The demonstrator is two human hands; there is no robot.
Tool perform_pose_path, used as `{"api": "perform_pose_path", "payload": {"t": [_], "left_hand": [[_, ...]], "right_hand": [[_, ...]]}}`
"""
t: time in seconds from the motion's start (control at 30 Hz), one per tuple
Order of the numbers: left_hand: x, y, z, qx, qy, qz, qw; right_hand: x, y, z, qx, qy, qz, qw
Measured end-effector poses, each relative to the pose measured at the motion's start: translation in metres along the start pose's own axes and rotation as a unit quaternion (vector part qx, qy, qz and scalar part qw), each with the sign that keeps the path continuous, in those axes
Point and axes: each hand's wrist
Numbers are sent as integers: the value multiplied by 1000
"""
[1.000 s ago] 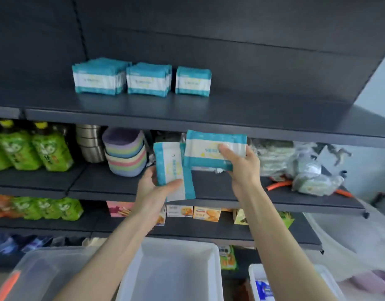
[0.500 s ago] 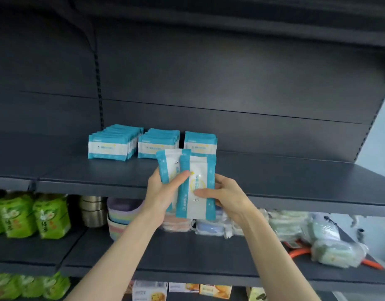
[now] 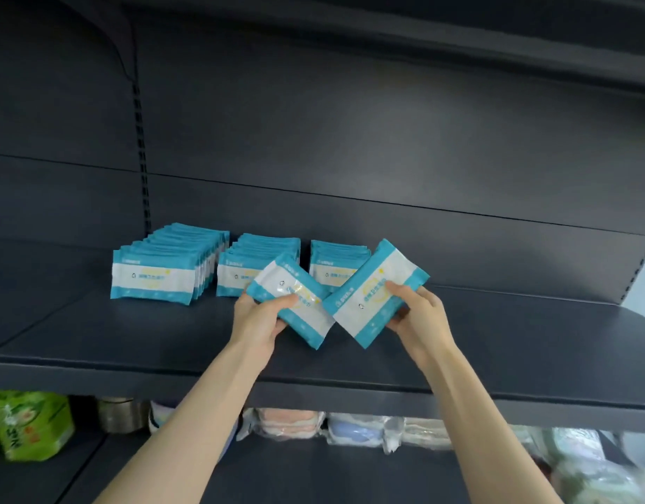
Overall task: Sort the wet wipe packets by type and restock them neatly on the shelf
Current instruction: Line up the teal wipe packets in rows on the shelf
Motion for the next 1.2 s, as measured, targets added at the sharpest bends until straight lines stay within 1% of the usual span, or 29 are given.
{"api": "perform_pose_path", "payload": {"t": [0.1, 0.2, 0.33, 0.47, 0.63, 0.73, 0.8, 0.9, 1.03, 1.13, 1.2], "left_hand": [[19, 5, 6, 13, 4, 0, 1000], [37, 10, 13, 127, 22, 4, 992], [54, 25, 20, 238, 55, 53, 968], [73, 40, 27, 359, 103, 106, 922], [95, 51, 37, 423, 128, 131, 888], [102, 54, 41, 484, 165, 146, 847], [105, 55, 47, 531, 180, 149, 815], [107, 56, 53, 580, 207, 137, 776], [107, 60, 52, 622, 262, 135, 726], [105, 61, 55, 650, 277, 139, 693], [103, 60, 55, 661, 286, 142, 679]], "right_hand": [[21, -7, 6, -19, -23, 6, 1000], [39, -16, 12, -52, -50, -8, 997], [66, -27, 18, -109, -64, -22, 992], [94, -38, 20, -137, -55, -31, 989], [117, -43, 17, -157, -52, -16, 986], [123, -45, 13, -165, -53, -16, 985], [124, -47, 11, -166, -52, -24, 984], [127, -49, 10, -171, -52, -41, 983], [128, -50, 7, -194, -48, -51, 979], [128, -50, 4, -205, -42, -47, 977], [127, -49, 3, -210, -44, -36, 976]]}}
Point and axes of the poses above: each hand's wrist, its own x-axis towards the middle knuckle, its own y-axis out of the palm, z = x × y, and after that the axes turned 9 degrees about y, right-handed
